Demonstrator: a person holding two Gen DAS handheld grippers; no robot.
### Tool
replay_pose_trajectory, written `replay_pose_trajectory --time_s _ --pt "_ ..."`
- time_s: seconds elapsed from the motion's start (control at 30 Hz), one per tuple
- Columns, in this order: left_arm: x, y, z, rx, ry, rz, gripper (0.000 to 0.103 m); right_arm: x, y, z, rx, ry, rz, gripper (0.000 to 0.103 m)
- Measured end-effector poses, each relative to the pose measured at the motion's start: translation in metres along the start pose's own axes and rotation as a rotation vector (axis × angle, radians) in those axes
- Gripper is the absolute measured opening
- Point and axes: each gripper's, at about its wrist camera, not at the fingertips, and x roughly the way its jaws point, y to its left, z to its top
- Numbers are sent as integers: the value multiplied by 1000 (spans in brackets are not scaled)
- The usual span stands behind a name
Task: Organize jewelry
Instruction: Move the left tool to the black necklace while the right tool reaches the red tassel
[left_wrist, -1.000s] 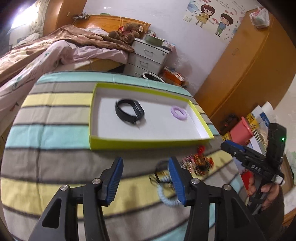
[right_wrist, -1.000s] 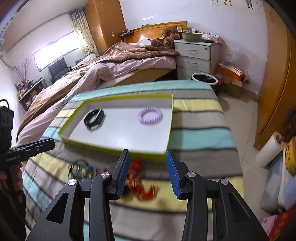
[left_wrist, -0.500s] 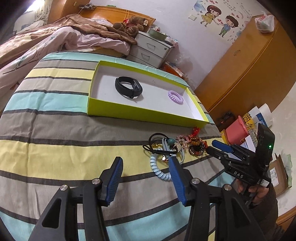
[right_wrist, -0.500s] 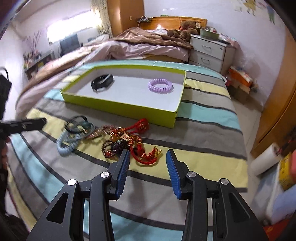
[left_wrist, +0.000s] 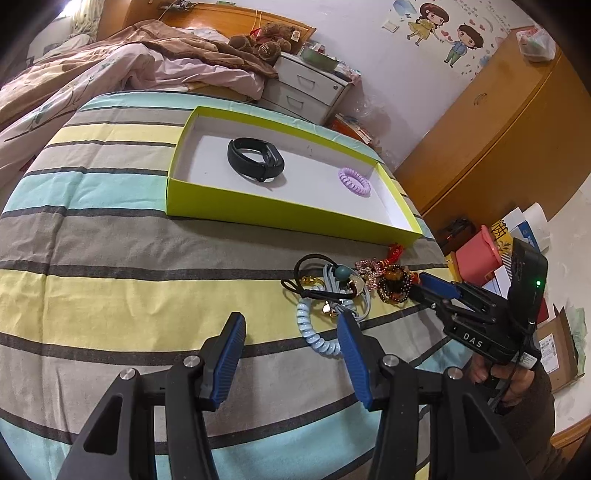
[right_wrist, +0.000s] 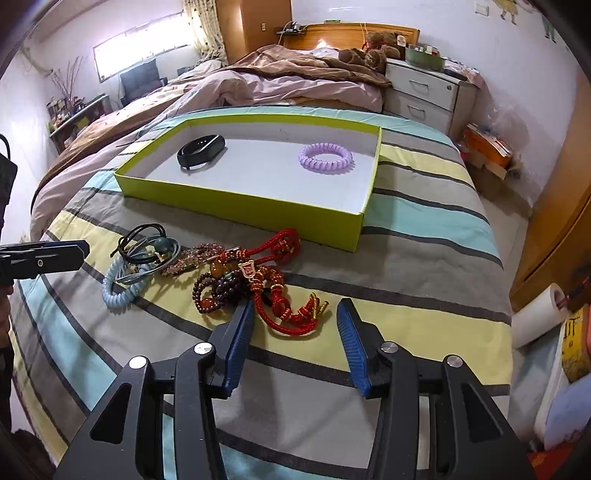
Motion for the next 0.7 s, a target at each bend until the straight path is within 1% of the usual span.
replay_pose_trajectory --time_s 0.03,0.13,0.23,0.47,0.53,0.57,0.7 --pt "1 -1 0 2 4 2 51 -1 -1 -1 2 -2 -3 29" --pt "2 -3 1 7 9 2 51 -3 -2 -2 9 -13 -5 26" --pt "4 -5 1 15 8 6 51 -8 -5 -2 20 -30 -6 19" --pt "10 -10 7 26 8 9 51 -26 -9 -4 68 -82 -23 17" --pt "14 -14 11 38 -1 50 51 -30 -10 -4 81 -96 -19 17" --pt "15 -14 13 37 0 55 51 -32 -10 -5 87 -101 -17 17" --pt "22 -14 21 7 -11 40 50 -37 -10 -7 105 -117 -19 17"
